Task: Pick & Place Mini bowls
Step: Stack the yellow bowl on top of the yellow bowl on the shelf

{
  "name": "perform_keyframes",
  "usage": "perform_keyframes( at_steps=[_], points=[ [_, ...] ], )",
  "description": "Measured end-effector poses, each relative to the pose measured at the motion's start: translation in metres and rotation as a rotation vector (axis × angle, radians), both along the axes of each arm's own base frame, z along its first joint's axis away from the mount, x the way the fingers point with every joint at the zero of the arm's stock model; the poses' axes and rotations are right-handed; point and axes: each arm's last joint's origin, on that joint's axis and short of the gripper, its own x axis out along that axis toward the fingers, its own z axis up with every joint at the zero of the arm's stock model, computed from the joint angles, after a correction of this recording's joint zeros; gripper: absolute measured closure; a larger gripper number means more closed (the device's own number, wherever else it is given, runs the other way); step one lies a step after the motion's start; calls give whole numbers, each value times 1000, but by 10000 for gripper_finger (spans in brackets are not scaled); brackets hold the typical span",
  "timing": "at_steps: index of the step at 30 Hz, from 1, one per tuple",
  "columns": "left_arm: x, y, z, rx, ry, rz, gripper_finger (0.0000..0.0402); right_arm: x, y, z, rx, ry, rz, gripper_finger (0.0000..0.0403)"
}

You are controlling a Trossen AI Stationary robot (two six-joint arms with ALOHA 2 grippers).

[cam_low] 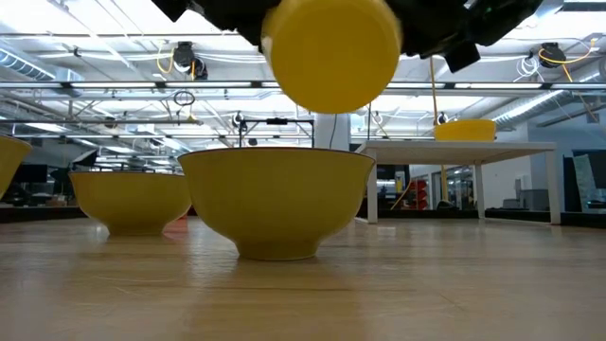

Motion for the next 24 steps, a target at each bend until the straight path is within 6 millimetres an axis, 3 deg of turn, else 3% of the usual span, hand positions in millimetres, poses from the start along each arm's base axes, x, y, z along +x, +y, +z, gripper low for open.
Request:
perform_keyframes(
  at_steps=[13,18,24],
  points=[
    [2,1,7,-51,18,146,177,-6,-13,3,36,110,-84,401],
    [2,6,18,31,-81,300,124,-25,-24,16,-36,198,-268,402],
    [-1,15,37,219,-239,555,86,-60,-30,37,-279,235,-567,402]
  ],
)
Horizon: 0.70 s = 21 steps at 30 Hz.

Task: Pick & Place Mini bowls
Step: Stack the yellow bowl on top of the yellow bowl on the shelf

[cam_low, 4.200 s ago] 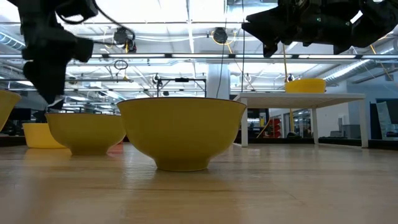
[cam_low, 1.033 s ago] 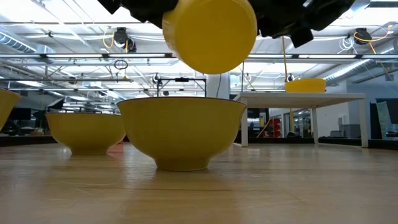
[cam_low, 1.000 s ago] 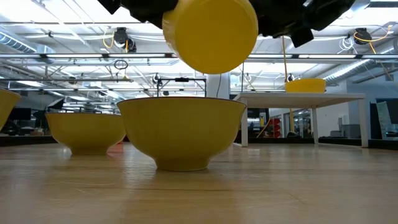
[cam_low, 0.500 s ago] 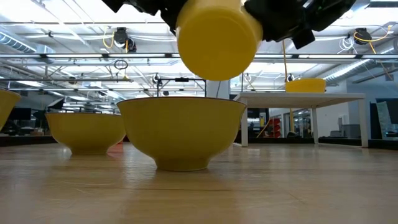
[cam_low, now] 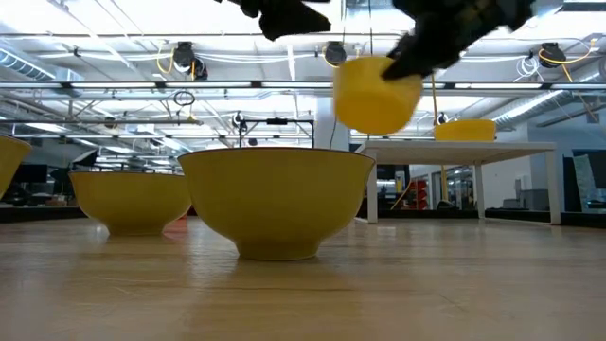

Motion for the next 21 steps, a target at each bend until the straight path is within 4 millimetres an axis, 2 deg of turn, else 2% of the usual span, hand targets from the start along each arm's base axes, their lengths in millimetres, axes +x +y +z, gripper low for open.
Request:
perform_keyframes(
  at_steps=[4,8,15,21],
  points=[
    [-4,7,8,50,-44,204,74,-22,-5,14,-161,3,-214,402],
    [-4,10,8,75,-46,322,78,-37,-12,27,-283,-34,-415,402],
    [-4,11,8,38,-56,364,97,-53,-27,51,-403,-108,-728,403],
    [-4,12,8,28,-59,372,110,-64,-56,59,-482,-76,-1074,403]
  ],
)
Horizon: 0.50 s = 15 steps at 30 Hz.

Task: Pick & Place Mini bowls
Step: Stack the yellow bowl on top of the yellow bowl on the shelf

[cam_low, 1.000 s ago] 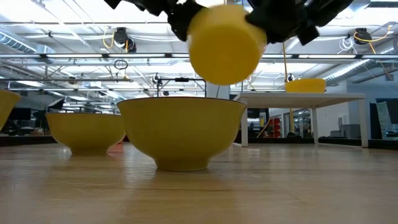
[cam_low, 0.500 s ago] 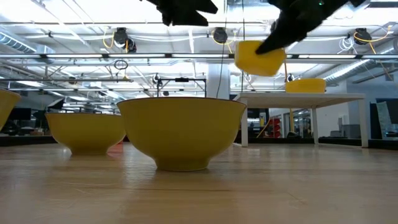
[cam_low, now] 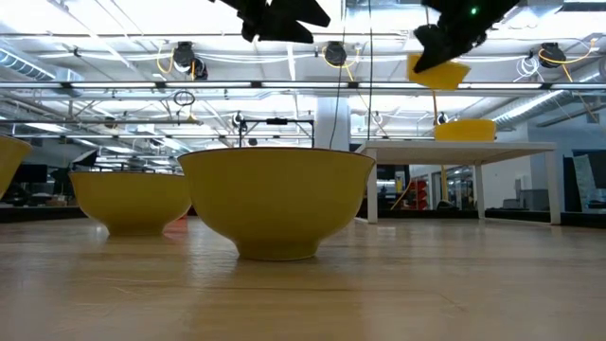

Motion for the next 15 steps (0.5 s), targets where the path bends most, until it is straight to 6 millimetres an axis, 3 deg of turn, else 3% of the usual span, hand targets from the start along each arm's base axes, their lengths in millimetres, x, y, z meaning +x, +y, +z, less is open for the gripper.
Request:
perform_keyframes(
  at_steps=[8,15],
  points=[
    [0,2,0,3,-6,55,136,-22,-48,-11,86,43,-302,403],
    [0,2,0,-22,-15,63,153,-33,-72,-20,266,-3,-299,403]
  ],
)
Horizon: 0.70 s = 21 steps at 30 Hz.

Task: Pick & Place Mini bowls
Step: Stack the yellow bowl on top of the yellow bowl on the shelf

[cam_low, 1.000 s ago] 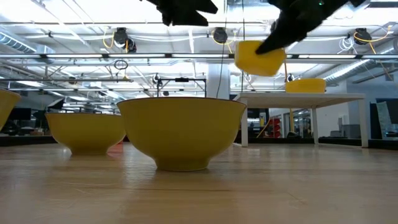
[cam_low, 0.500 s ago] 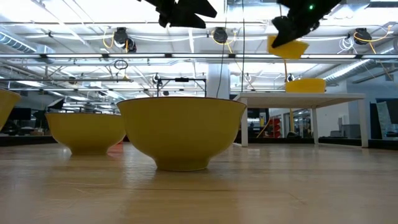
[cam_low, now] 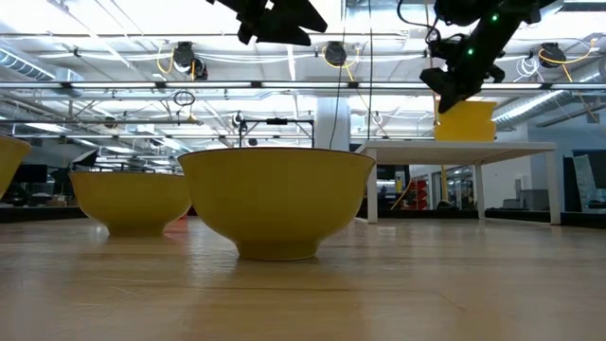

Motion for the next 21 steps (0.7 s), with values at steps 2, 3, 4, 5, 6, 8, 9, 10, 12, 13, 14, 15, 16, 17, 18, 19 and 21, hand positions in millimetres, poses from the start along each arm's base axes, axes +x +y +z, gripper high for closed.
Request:
perform_keyframes(
  at_steps=[2,3,4,5,6,8,9,10,12,13,14,15,16,17,18,19,21],
  points=[
    [0,0,0,1,0,0,153,-2,-3,0,-3,4,-19,402],
    [0,0,0,1,1,0,151,-3,-4,0,-3,5,-25,402],
    [0,0,0,1,2,0,150,-4,-5,0,-3,5,-31,402],
    [0,0,0,2,2,-1,148,-4,-6,0,-2,5,-36,402],
    [0,0,0,3,3,-1,147,-5,-7,0,-2,5,-41,401],
    [0,0,0,4,3,-1,147,-6,-8,0,-1,5,-47,401],
    [0,0,0,4,3,-1,148,-6,-8,0,0,4,-48,401],
    [0,0,0,4,3,-1,149,-6,-8,0,0,4,-48,400],
    [0,0,0,4,3,-2,152,-6,-8,0,-1,10,-44,400],
    [0,0,0,4,3,-1,153,-6,-8,0,-2,14,-41,400],
    [0,0,0,4,4,-1,153,-6,-8,0,-3,19,-38,400],
    [0,0,0,4,4,-1,153,-6,-8,0,-4,23,-35,400],
    [0,0,0,4,5,-1,152,-6,-8,0,-5,27,-33,399],
    [0,0,-1,5,8,-2,150,-6,-8,0,-5,29,-32,399],
    [0,0,-1,5,12,-1,149,-6,-8,0,-5,29,-31,399],
    [0,0,-2,5,18,-2,147,-6,-8,0,-5,29,-31,399],
    [-1,0,-3,7,33,-2,147,-6,-8,0,-5,31,-30,399]
  ],
)
